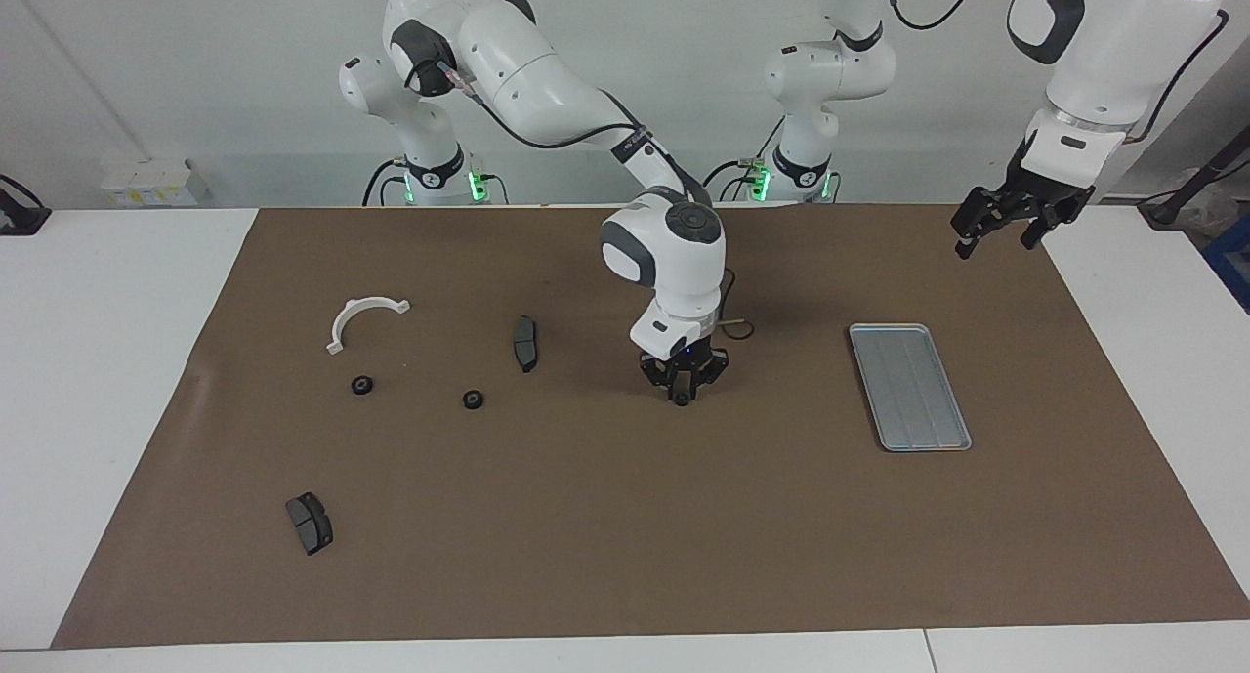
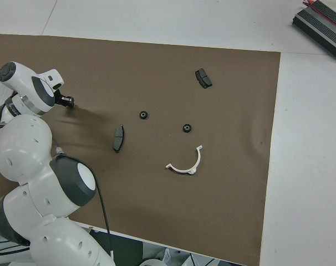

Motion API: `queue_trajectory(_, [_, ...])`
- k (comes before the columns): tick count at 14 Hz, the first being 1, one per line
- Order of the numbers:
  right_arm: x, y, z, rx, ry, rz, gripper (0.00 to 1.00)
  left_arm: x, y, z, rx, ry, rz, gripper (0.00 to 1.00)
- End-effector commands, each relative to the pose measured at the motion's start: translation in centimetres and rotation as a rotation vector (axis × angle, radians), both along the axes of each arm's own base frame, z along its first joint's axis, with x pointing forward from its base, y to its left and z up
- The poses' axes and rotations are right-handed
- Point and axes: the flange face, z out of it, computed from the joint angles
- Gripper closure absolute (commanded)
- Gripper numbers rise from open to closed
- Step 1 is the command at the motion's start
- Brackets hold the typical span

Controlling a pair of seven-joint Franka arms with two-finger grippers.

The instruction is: Place bearing gear from tray to pile

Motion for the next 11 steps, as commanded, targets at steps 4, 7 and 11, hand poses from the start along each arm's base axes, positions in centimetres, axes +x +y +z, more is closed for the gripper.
queue_trajectory(4, [0.0, -0.7, 0.2, -0.011, -0.032, -0.012, 1.0, -0.5, 0.5, 0.4, -0.011, 0.0, 0.007, 0.0])
queue_trajectory(7, [2.1, -4.3, 2.3, -0.014, -0.051, -0.049, 1.0, -0.5, 0.4, 0.4, -0.011, 0.0, 0.006, 0.0])
queue_trajectory(11, [5.5, -12.1, 3.9, -0.028, -0.054, -0.109, 1.0, -0.5, 0.5, 0.4, -0.011, 0.0, 0.007, 0.0])
